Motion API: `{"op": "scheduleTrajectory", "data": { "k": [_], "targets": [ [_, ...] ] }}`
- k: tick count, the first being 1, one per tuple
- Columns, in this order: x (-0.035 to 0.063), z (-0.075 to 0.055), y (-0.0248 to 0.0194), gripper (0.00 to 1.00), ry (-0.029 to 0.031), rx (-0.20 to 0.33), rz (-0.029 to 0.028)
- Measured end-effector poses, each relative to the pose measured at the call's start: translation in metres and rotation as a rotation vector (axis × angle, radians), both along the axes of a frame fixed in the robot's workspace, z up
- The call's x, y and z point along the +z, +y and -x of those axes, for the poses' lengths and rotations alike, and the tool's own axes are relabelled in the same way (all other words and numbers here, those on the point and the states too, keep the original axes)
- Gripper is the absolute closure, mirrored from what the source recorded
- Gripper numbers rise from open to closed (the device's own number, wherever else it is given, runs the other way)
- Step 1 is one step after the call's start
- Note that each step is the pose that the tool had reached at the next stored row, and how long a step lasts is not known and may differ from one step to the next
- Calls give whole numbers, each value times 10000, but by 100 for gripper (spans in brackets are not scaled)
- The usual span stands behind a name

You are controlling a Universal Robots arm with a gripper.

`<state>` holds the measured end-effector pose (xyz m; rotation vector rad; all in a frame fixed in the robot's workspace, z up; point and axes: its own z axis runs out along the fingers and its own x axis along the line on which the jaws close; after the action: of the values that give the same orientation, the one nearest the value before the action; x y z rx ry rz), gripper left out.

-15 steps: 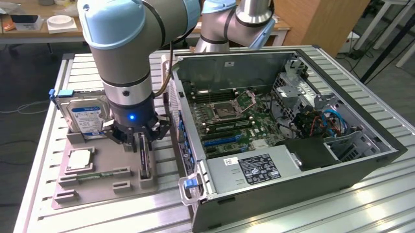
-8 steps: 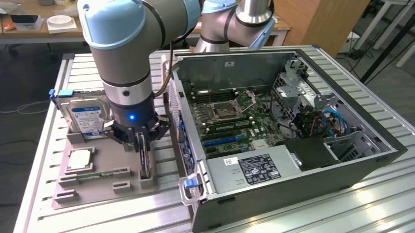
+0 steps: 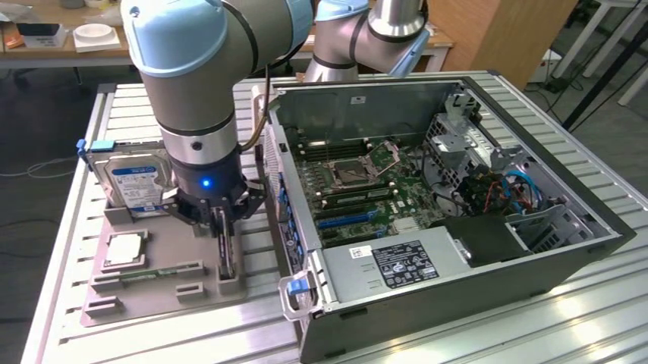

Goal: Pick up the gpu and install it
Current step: 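Pick up the gpu and move the gpu toward the slot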

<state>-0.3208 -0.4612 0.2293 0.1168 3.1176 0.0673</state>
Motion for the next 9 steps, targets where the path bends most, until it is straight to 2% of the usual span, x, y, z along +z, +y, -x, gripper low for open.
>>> {"op": "scheduleTrajectory", "data": {
  "k": [1, 2, 9],
  "targets": [
    [0, 0, 0, 69, 0, 0, -1],
    [0, 0, 0, 74, 0, 0, 0],
    [0, 0, 0, 74, -1, 0, 0]
  ]
}}
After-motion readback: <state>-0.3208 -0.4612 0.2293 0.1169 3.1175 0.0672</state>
